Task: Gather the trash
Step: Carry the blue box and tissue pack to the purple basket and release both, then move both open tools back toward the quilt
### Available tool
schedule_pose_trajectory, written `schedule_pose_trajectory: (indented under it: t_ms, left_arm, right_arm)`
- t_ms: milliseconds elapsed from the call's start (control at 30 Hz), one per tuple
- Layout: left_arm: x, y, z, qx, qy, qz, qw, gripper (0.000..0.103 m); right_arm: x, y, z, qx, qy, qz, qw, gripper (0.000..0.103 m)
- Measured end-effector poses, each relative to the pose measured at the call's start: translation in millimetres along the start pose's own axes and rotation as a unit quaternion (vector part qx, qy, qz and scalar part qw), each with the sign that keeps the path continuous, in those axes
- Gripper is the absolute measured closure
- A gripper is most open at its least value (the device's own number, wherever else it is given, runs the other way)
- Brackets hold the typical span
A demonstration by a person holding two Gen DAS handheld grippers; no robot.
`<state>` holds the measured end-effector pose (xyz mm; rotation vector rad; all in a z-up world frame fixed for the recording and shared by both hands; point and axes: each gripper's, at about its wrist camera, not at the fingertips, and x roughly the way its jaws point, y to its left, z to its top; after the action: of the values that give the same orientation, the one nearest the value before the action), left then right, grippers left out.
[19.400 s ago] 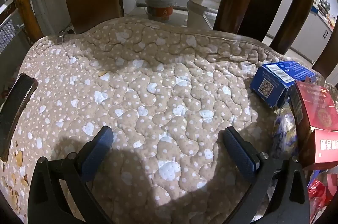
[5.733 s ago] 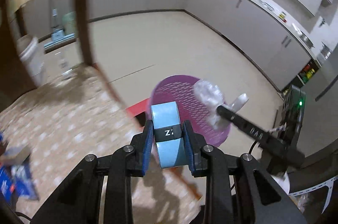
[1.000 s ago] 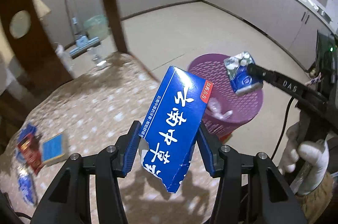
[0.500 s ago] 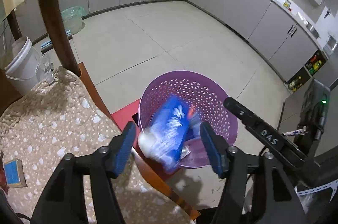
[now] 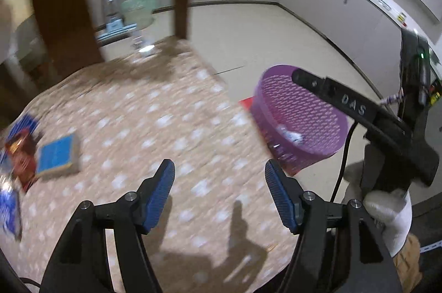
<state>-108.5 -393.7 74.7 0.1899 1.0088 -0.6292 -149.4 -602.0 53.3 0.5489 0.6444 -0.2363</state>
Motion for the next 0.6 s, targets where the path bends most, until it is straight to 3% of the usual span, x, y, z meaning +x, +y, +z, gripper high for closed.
schedule_pose_trajectory:
  t_ms: [300, 500, 600]
  left_arm:
    - [-51, 123, -60, -0.090, -0.011, 0.076, 0.9930, 0.035]
    - [-87, 224, -85, -0.160, -0.015, 0.163, 0.9735, 0.031]
    - [-96, 261, -88, -0.170, -0.016, 0.195, 0.9658, 0.023]
  right_arm:
    - [26, 87, -34, -0.096, 0.041, 0.035, 0.994, 0.046]
    - [34, 124, -52, -0.145, 0.055, 0.047, 0.987, 0.043]
    - [40, 135, -56, -0.157, 0.064, 0.051, 0.984, 0.042]
